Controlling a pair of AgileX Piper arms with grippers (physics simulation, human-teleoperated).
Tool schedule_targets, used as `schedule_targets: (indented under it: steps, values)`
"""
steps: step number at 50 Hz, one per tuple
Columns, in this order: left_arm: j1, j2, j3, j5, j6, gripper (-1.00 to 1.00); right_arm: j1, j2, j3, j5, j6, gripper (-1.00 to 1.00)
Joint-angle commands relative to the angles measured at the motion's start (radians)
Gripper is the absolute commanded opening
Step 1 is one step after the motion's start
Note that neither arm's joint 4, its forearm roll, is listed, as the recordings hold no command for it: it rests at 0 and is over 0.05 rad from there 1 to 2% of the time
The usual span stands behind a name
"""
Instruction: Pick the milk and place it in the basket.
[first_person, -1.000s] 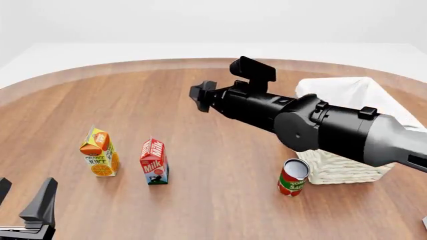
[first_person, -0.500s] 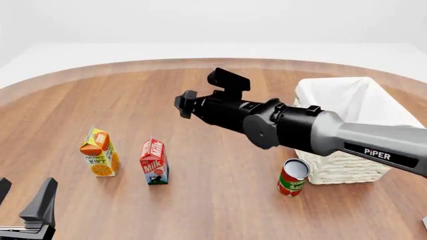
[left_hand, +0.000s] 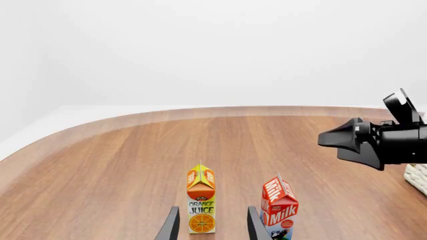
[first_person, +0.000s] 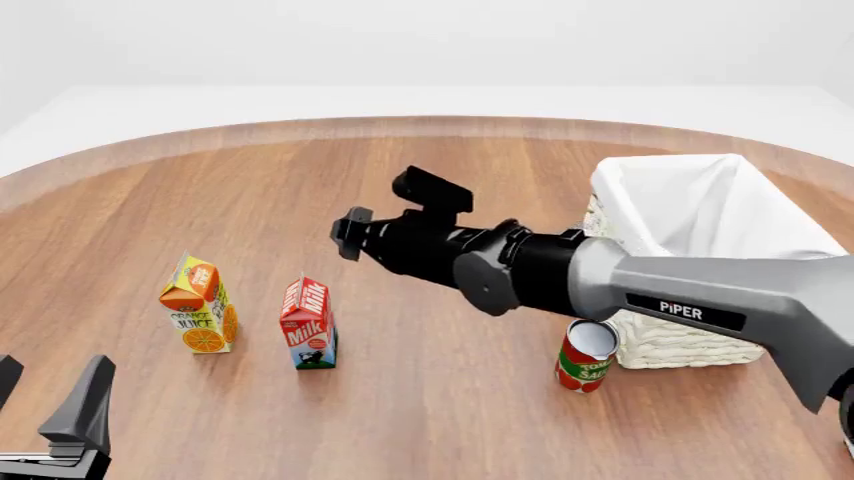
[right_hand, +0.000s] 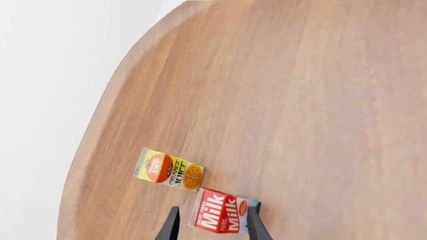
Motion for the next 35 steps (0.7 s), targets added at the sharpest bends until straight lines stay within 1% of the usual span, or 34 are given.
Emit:
schedule_targets:
  steps: [1,8,17,22,28,35]
  values:
    - [0.000,0.000,0.000,0.000,0.000,1.00,0.016,0.024,-0.004,-0.007,0.047,1.00]
    - [0.000,0.000,0.000,0.000,0.000,1.00,0.040,0.044,-0.018,-0.006,0.062,1.00]
    - [0.000,0.000,0.000,0.000,0.000,1.00,0.038,0.070,-0.059,0.015,0.047,1.00]
    - [0.000,0.000,0.000,0.000,0.000,1.00,0.042,0.093,-0.073,0.016,0.053,1.00]
    - [0.000,0.000,0.000,0.000,0.000,1.00,0.041,0.113,-0.103,0.031,0.047,1.00]
    - [0.000,0.000,0.000,0.000,0.000,1.00,0.041,0.132,-0.112,0.037,0.051,1.00]
